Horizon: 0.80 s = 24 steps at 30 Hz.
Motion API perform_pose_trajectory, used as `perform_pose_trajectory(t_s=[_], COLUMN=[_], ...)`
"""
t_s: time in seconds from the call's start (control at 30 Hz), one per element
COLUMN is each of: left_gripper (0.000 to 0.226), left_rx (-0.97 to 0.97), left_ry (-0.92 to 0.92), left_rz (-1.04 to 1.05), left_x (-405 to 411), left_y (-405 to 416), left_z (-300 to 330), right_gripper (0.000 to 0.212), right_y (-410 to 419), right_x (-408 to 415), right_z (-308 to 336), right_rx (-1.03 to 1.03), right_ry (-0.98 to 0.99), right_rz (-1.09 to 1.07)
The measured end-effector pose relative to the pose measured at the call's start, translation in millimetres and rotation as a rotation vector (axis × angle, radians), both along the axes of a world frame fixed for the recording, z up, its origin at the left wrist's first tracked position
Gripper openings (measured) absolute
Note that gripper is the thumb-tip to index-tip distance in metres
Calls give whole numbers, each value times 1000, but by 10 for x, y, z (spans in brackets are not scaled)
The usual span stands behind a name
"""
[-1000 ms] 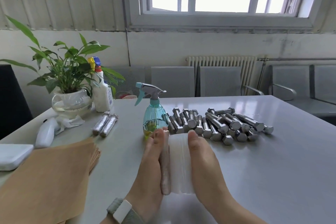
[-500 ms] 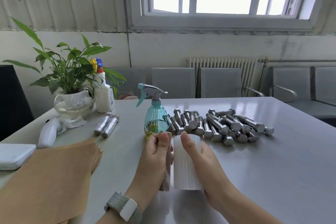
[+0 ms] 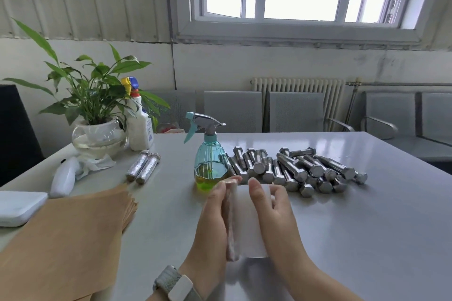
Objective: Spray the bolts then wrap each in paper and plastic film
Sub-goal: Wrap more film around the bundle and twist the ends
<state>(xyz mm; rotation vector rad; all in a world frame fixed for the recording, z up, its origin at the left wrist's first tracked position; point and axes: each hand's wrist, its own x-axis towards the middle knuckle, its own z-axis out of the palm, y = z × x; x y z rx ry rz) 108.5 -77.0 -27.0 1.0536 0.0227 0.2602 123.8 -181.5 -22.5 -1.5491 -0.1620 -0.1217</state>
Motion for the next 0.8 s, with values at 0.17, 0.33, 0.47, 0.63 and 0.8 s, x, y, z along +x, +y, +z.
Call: perform_pose_trajectory(t_s=[0.17, 0.33, 0.47, 0.63, 0.8], left_gripper=[52, 55, 58, 55, 55], left_rx=[81, 188, 358, 259, -117], left_ry=[39, 18, 2, 34, 88], left_rz=[61, 75, 158, 215, -16], left_x=[96, 159, 136, 94, 24], left_y=[78, 206, 208, 148, 98], left_z=[-12, -21, -36, -27, -17], right_gripper=[71, 76, 71, 62, 68], right_y=[-52, -40, -37, 33, 18], right_x=[33, 66, 41, -11, 7], right_z=[34, 18, 20, 2, 21], right_rx=[98, 78, 26, 98, 1], right_ry=[256, 229, 112, 51, 54], right_rz=[310, 269, 182, 167, 137])
